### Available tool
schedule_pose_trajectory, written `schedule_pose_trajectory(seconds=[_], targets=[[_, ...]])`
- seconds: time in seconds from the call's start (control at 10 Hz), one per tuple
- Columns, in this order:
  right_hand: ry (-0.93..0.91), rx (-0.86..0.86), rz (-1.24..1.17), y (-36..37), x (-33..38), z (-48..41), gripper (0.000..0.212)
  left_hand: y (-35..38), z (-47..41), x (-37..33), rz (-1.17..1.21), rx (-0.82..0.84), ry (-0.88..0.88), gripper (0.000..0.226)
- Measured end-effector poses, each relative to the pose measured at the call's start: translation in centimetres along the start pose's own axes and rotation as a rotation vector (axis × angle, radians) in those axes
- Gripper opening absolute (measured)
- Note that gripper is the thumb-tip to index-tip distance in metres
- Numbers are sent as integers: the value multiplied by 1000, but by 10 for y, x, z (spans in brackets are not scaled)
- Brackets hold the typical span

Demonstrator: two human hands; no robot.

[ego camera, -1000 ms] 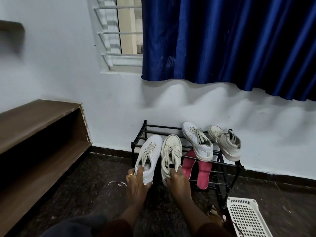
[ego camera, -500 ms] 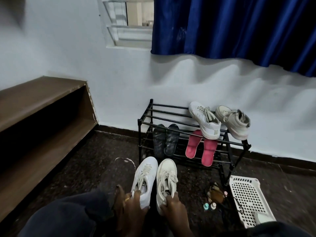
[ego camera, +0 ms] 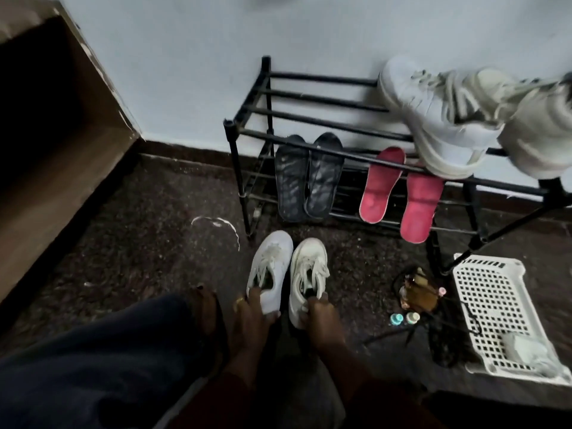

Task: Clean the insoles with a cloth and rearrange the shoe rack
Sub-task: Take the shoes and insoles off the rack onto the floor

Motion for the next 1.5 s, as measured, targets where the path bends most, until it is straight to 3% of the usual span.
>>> schedule_pose_trajectory(seconds=[0.2,0.3,0.4,0.6,0.7,0.9,1.0,1.1,1.2,1.5], targets=[[170,22,-107,17,-5,-61,28,28,-47,3,97,-71,-37,70],[281,75,-144,38,-6,-82,40,36,-62,4,9,-79,-43,78],[191,29,-63,52,-5,-94,36,37,-73,0,-110,-135,-30,72],[225,118,-92,56,5,-105,36,56,-87,19,33,0,-138,35],[152,127,74,39,12,-96,37,62,-88,28,53,-6,-213,12],[73,110,2,27,11,-62,35,43,-73,9,19,107,-294,31],[31,82,7,9,8,-31,38,34,-51,-16,-119,189,-207,41],[19,-20,-23,-13,4,-16,46,6,-27,-68,36,134,-195,42],[8,-226,31,-60,-8,-7,48,-24,-10,-129,291,36,-66,36],[284,-719,23,-273,-99,62,17,-67,-4,-349,418,-25,380,42]])
Point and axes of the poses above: each hand's wrist, its own z-axis away from the middle knuckle, its own y-axis out of the palm, x = y × z, the point moved 5 cm from there along -z, towards the middle knuckle, and after that the axes turned 14 degrees about z, right-handed, at the moved point
